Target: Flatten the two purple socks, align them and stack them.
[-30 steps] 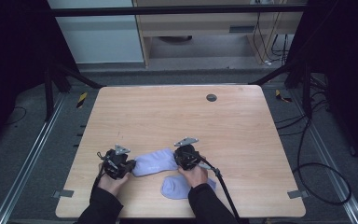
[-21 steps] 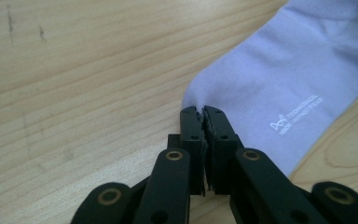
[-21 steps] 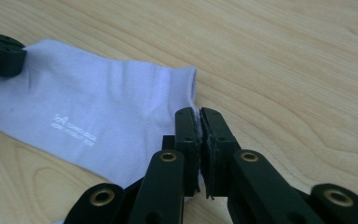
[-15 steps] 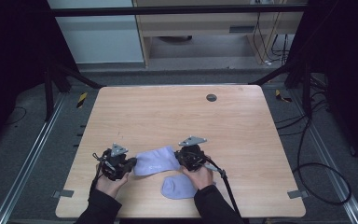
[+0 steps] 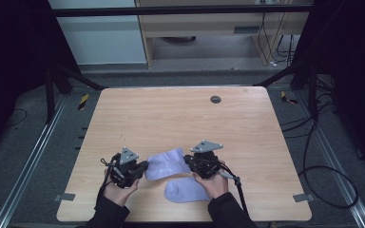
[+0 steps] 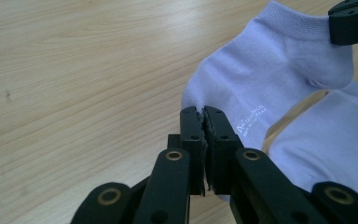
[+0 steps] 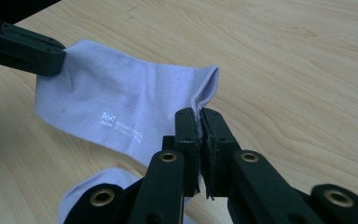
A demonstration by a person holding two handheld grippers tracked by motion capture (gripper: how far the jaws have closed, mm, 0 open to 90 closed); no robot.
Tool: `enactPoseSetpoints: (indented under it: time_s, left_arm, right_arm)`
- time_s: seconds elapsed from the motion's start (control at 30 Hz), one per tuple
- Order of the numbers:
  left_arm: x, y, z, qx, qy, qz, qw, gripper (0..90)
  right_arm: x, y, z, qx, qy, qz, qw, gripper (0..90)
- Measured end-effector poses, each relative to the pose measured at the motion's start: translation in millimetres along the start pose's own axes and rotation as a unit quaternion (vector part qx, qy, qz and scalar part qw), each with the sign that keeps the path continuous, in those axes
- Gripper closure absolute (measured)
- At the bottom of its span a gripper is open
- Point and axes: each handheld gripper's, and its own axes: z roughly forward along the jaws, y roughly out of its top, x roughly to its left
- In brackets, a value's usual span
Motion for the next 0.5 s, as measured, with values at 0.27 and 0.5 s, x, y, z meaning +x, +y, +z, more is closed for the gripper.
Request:
enactPoseSetpoints:
  time_s: [0.27, 0.5]
  left_arm:
    - [-23.1, 4.2, 0.1, -0.002, -0.022, 0.02, 0.9995, 87.0]
    - [-40.1, 5.4, 4.2, 0.009, -0.042, 0.037, 0.9984, 87.0]
  right_arm:
    - [-10.4, -14.5, -31.0, -0.002, -0.001, 0.003, 1.0, 86.1]
    - [-20.3, -28.7, -54.5, -0.002, -0.007, 0.014, 0.9999, 86.0]
